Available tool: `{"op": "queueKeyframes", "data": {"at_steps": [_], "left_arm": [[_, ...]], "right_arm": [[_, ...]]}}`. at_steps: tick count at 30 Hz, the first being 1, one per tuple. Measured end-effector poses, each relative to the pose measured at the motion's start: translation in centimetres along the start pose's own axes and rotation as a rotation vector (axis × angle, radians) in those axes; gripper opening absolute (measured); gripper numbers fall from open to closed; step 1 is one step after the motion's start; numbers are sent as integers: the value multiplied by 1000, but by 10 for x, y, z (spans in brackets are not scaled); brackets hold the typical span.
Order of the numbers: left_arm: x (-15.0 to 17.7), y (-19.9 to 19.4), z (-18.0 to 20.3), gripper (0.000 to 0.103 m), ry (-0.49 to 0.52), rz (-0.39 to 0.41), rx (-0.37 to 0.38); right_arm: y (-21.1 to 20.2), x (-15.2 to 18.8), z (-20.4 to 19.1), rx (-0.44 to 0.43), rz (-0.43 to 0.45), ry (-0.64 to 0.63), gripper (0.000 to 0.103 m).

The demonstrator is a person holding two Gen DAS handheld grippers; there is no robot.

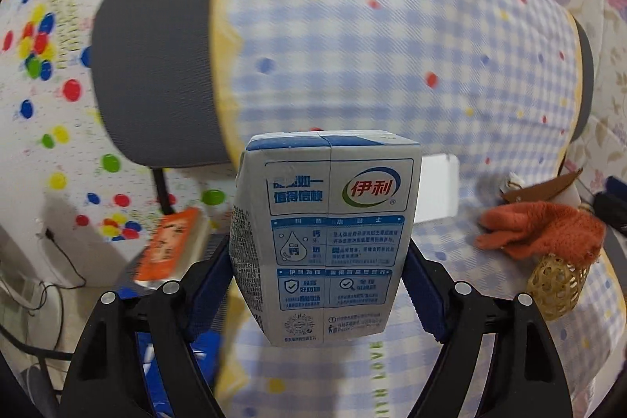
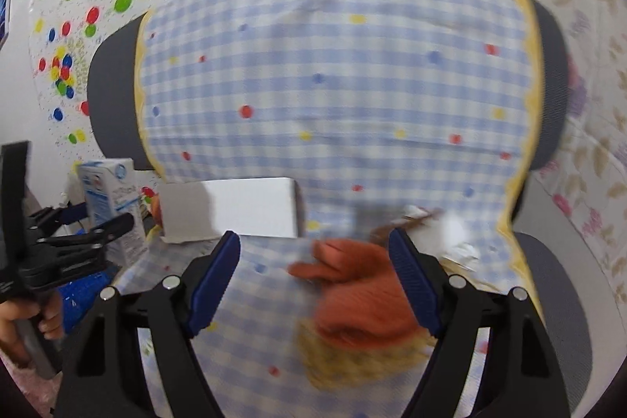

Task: Collect trash
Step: 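Lift the milk carton with the left gripper while the right gripper grasps white paper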

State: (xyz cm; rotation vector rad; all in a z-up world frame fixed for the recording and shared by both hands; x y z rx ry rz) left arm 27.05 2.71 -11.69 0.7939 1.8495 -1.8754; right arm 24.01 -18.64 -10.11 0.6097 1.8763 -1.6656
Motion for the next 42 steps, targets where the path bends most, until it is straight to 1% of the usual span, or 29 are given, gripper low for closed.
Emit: {"op": "queueKeyframes", "data": {"at_steps": [2,5,11,12,13,15,20,21,25,26,27,28,29,30,31,32,33,35,38,39,42], "left_arm": [[-1,-4,-14,81,-14,3,-5],[-2,0,-27,80,-32,-2,-5],[-11,24,-30,81,-52,-15,9],[-12,29,-31,81,-51,-21,5],[-13,32,-31,81,-50,-26,2],[-14,41,-32,81,-56,-38,7],[-17,53,-30,81,-58,-48,29],[-16,54,-29,81,-58,-50,33],[-15,60,-30,81,-53,-59,35],[-15,60,-29,81,-53,-58,33],[-15,58,-27,81,-51,-57,31],[-15,56,-27,81,-48,-55,28],[-15,55,-27,81,-46,-55,24],[-14,52,-27,81,-42,-52,18],[-14,48,-26,81,-38,-48,14],[-14,43,-25,81,-36,-44,11],[-13,36,-24,81,-34,-38,9],[-11,22,-23,81,-26,-24,8],[0,-9,-16,81,-2,8,2],[6,-20,-12,81,3,21,11],[29,-47,4,81,24,42,34]], "right_arm": [[20,-5,-15,-3,-21,-6,77],[51,-12,-30,-11,-52,-7,77],[112,-24,-45,-7,-107,8,77],[122,-26,-44,-10,-117,18,75],[129,-28,-43,-9,-124,28,70],[145,-32,-37,-9,-135,60,68],[166,-34,-18,5,-153,121,69],[169,-34,-16,-2,-159,129,72],[187,-34,-10,-52,-181,149,72],[188,-34,-10,-81,-189,158,71],[189,-34,-11,-101,-188,160,62],[186,-34,-14,-131,-182,153,45],[182,-33,-17,-144,-183,142,36],[176,-31,-21,-165,-183,130,16],[170,-29,-25,-188,-182,125,6],[157,-27,-30,-212,-169,119,5],[147,-27,-32,-218,-154,111,5],[107,-25,-40,-232,-98,89,4],[48,-20,-38,-185,-27,88,2],[29,-15,-35,-152,-16,85,2],[-6,1,-22,-87,0,75,2]]}}
Point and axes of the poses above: each gripper's, at about its wrist camera, not at the fingertips, and y roughly the way its jaws point, z to its right, x to its underside, the point moved 10 cm from there along y, roughly the way its jaws point, and after that the axes turned 10 degrees about -z, right-handed, at the moved point
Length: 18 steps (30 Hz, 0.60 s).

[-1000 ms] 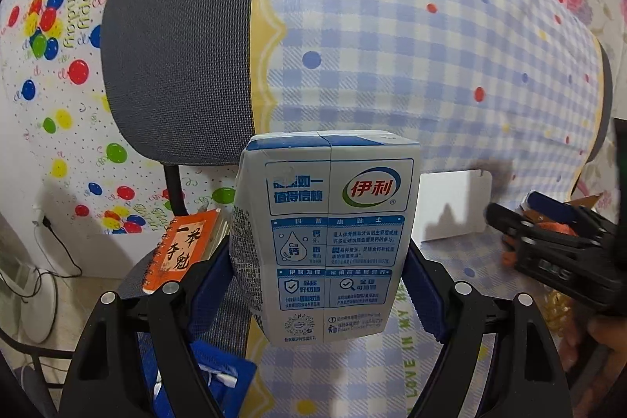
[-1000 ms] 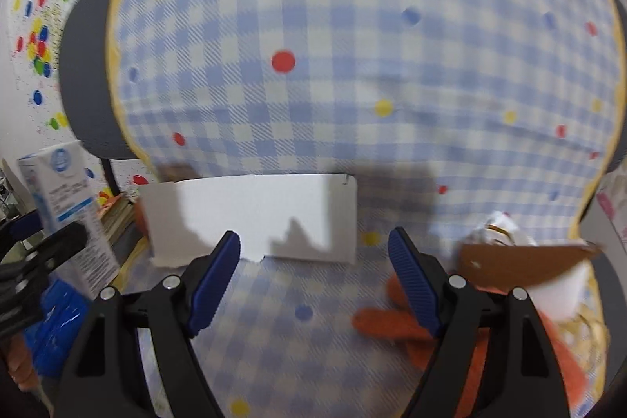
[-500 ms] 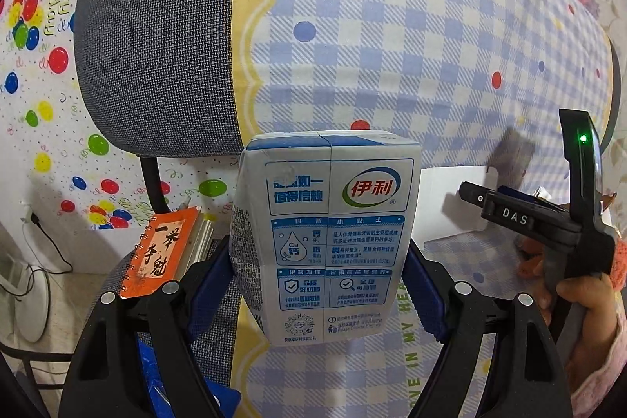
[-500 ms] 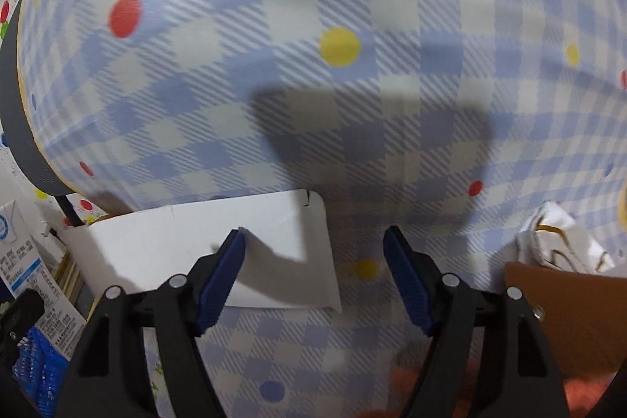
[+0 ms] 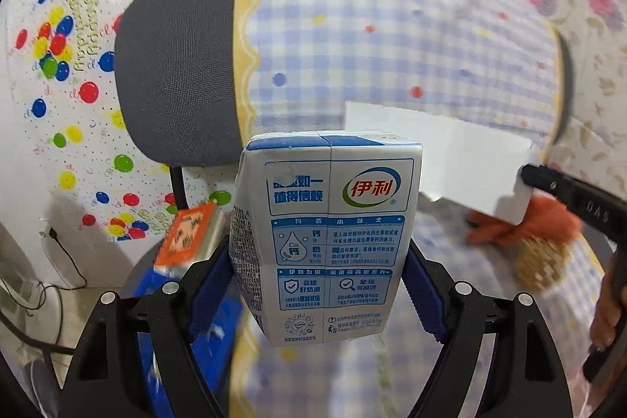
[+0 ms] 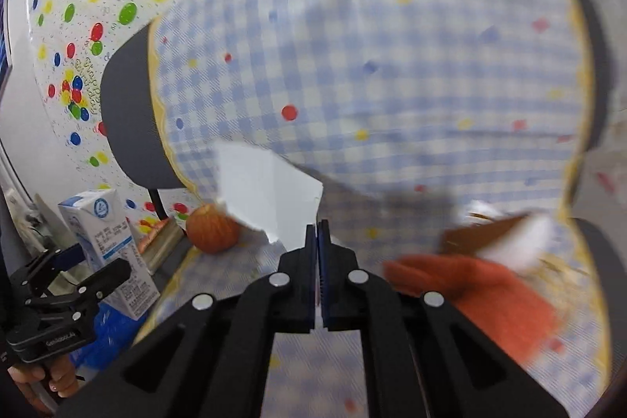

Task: Collect trash
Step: 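Lift the milk carton with the left gripper while the right gripper grasps white paper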

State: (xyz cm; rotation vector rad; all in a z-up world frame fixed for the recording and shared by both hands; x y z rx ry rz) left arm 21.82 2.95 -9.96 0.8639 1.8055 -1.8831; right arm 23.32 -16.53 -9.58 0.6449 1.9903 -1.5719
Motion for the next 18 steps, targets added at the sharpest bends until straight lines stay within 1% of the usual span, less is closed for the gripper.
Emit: {"op": "queueKeyframes", "data": {"at_steps": [1,3,7,13,15,18], "left_arm": [[7,-6,5,81,7,1,4],[27,-19,22,81,29,2,19],[56,-41,57,81,60,-1,75],[84,-72,102,81,109,38,127],[96,-84,125,81,133,55,153],[114,-96,164,81,195,65,209]], "right_arm": [[-14,10,4,21,2,1,2],[-28,28,8,51,2,9,2],[-60,62,25,109,6,37,2],[-123,111,52,213,52,59,2],[-140,128,62,242,58,70,2],[-165,163,81,294,45,99,2]]}}
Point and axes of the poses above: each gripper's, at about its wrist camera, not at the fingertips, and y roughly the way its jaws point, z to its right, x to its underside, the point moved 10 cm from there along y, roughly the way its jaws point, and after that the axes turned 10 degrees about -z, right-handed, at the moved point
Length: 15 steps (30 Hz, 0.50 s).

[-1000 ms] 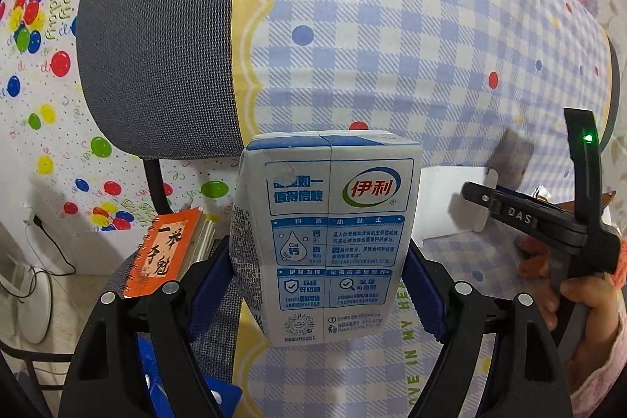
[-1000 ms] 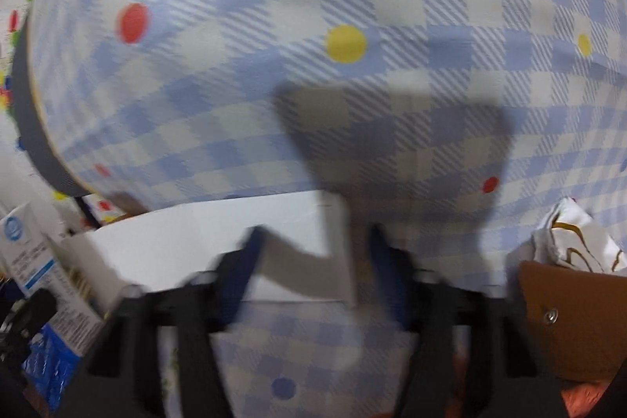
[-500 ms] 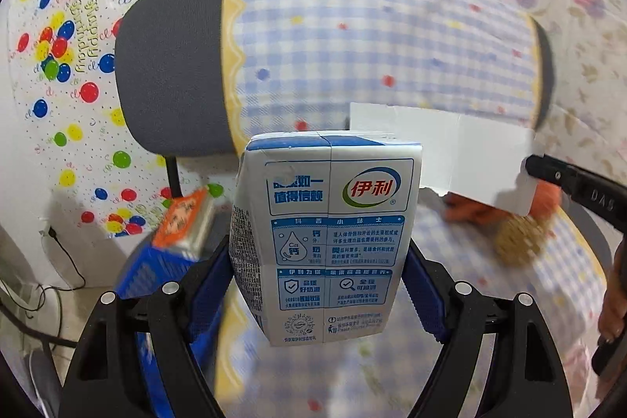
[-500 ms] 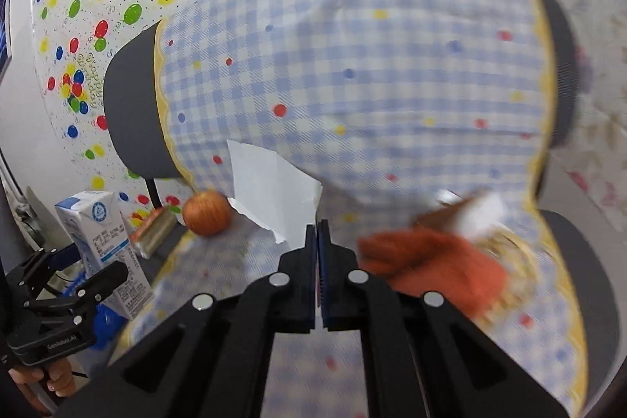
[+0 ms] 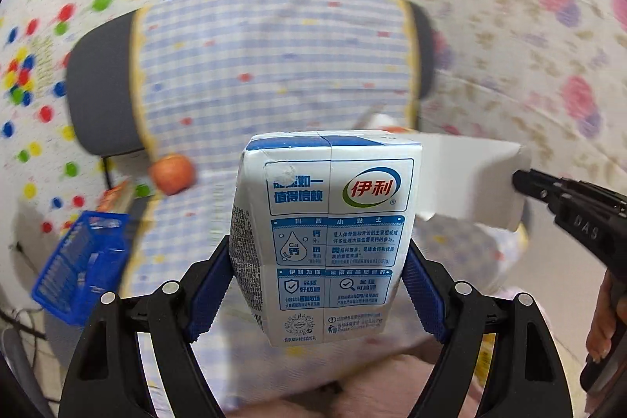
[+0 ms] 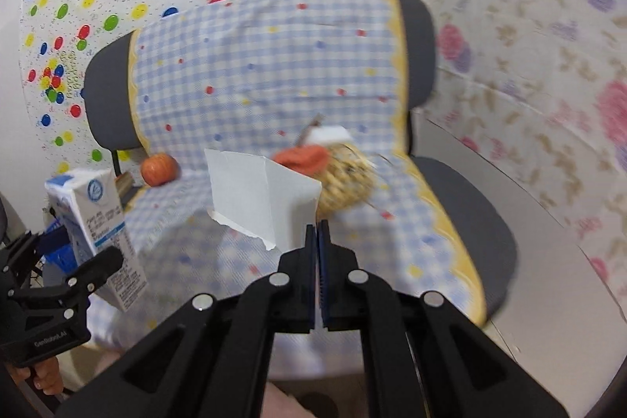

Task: Collect trash
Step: 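Lift the milk carton with the left gripper while the right gripper grasps white paper, then carry the milk carton and white paper with both grippers over the bin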

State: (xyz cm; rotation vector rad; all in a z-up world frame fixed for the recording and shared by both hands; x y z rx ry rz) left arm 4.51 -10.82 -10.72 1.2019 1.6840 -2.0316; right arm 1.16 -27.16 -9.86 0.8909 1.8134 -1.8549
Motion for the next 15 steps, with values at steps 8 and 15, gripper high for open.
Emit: {"op": "queueKeyframes", "data": {"at_steps": [8,15], "left_arm": [[30,0,120,81,167,-11,186],[63,10,209,81,293,-53,318]], "right_arm": [[-59,75,94,204,-26,119,2],[-102,151,172,398,-97,225,2]]}}
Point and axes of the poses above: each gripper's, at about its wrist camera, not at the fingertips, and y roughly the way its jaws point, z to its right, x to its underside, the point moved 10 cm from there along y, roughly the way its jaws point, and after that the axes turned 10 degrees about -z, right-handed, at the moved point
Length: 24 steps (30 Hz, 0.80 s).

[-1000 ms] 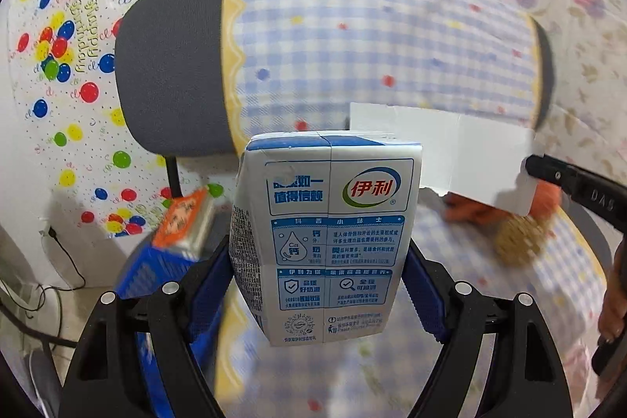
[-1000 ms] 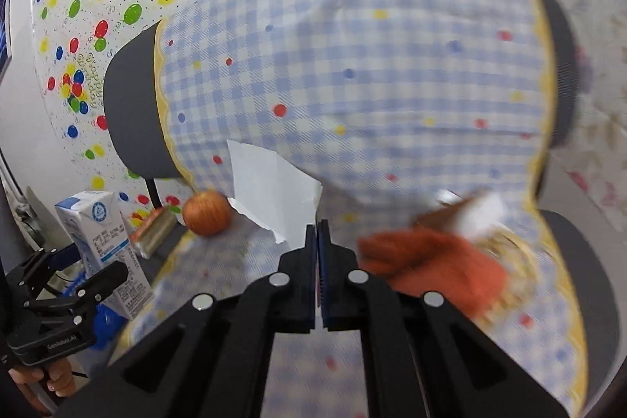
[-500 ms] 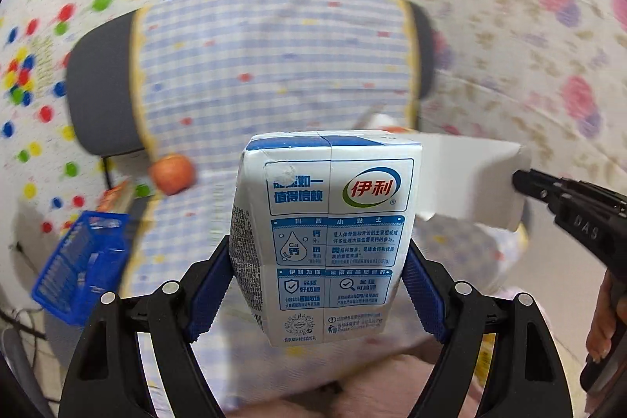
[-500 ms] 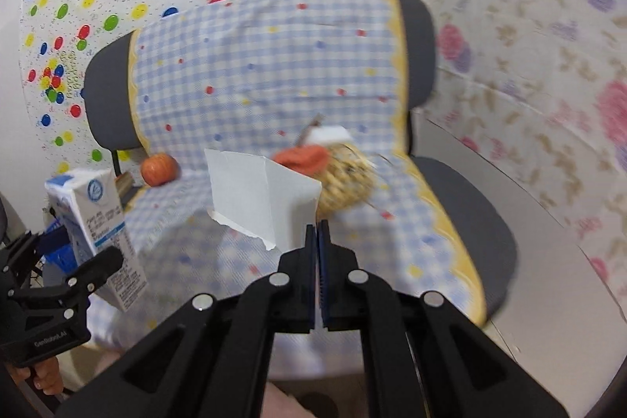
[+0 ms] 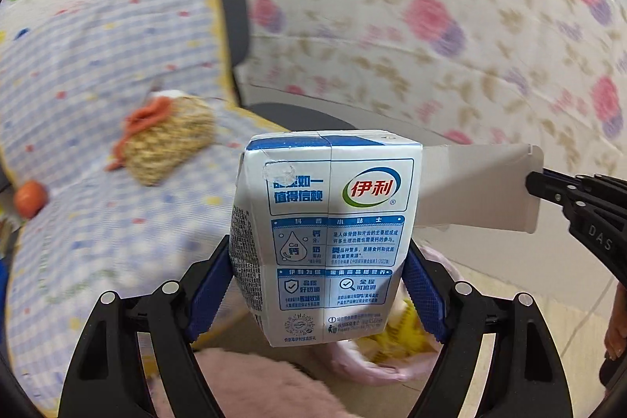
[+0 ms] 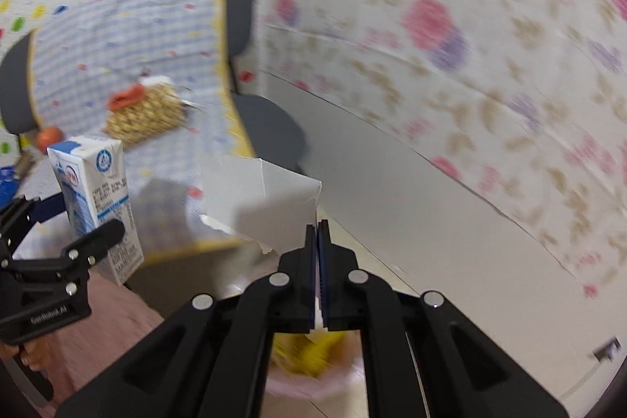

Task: Collect trash
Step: 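Carry the milk carton and white paper with both grippers over the bin, then open both grippers to drop the carton and paper into the bin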

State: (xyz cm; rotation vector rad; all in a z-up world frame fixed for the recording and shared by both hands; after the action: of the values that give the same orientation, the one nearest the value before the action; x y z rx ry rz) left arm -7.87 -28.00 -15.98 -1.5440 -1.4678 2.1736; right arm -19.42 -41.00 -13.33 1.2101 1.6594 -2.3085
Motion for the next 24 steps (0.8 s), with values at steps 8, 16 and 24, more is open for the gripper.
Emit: {"op": "queueKeyframes", "data": {"at_steps": [8,16,24], "left_arm": [[11,39,61,81,121,-55,60],[15,77,88,81,174,-125,97],[10,103,88,90,139,-174,146]], "right_arm": [[18,50,59,158,-91,49,2],[61,62,75,229,-177,9,2],[108,63,54,116,-242,35,20]]}}
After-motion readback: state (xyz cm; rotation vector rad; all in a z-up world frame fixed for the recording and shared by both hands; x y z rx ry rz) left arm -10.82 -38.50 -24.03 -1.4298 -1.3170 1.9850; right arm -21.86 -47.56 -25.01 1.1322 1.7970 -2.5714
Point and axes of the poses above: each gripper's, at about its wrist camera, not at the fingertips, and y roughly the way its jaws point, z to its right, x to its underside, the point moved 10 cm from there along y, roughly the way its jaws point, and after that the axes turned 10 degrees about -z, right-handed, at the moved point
